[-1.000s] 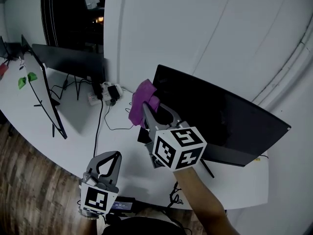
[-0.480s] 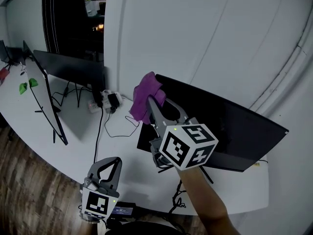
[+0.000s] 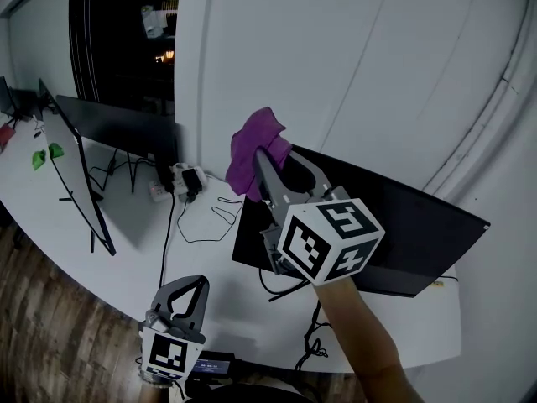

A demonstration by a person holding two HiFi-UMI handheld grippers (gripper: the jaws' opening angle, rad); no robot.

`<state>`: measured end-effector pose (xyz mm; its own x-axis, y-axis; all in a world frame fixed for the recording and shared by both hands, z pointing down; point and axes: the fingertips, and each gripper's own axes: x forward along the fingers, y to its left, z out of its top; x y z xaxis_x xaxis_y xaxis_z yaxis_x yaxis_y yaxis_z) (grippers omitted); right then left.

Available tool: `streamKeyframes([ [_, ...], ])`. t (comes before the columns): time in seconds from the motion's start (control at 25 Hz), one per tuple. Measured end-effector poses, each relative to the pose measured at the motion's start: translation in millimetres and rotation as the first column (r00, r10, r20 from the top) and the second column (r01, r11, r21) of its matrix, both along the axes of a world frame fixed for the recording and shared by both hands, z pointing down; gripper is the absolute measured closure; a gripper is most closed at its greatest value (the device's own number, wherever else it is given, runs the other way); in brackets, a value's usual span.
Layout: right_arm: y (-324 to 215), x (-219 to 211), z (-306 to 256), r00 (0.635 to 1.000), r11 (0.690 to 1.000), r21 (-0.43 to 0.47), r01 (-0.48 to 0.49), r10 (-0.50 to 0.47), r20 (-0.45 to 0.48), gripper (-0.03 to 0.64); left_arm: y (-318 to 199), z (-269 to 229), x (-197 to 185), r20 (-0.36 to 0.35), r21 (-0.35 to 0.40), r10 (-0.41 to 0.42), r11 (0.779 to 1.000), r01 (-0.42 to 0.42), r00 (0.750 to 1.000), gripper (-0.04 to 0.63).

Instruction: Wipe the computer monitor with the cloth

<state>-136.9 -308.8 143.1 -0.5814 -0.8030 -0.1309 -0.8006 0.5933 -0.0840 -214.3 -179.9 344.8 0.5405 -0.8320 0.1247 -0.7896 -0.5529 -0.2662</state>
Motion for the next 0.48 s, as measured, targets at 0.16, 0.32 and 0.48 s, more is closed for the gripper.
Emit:
streamKeyframes([
  [0.16,3.0,1.2,-31.2,0.998,0.995,0.100,-0.006,0.012,-0.058,0.552,2.8,-1.7,2.7,0.001,0.003,0.001,1.000,-0.001,1.000,0.591],
  [0.32,6.8,3.7,-68.7,0.989,0.972,0.233,-0.025,0.057,-0.133,0.552,5.7,-2.0,3.4,-0.004,0.005,-0.002,1.000,0.002,1.000,0.591],
  [0.48,7.1,5.8,-98.2,0.964,0.933,0.358,-0.038,0.128,-0.232,0.552,8.2,-1.5,3.3,-0.002,0.004,-0.008,1.000,0.008,1.000,0.591],
])
